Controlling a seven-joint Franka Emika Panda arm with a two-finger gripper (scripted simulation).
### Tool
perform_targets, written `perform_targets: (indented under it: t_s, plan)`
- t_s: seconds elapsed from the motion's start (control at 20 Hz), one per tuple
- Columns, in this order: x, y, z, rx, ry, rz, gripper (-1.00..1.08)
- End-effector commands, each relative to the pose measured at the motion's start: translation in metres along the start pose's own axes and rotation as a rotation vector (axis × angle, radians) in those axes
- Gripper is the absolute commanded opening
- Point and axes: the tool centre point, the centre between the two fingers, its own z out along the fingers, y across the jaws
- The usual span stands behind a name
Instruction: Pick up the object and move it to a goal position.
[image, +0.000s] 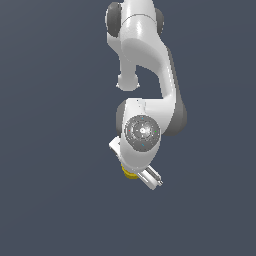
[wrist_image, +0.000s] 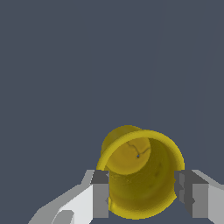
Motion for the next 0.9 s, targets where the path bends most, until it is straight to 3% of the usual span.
perform_targets:
  t_s: [0.0, 0.45, 0.85]
  plan:
    - [0.001, -0.006, 0.004, -0.014, -0.008, 0.061, 0.28]
    - [0.000, -0.023, 0.019, -0.063, -0.027, 0.243, 0.28]
    - [-0.003, -0.029, 0.026, -0.087, -0.032, 0.324, 0.28]
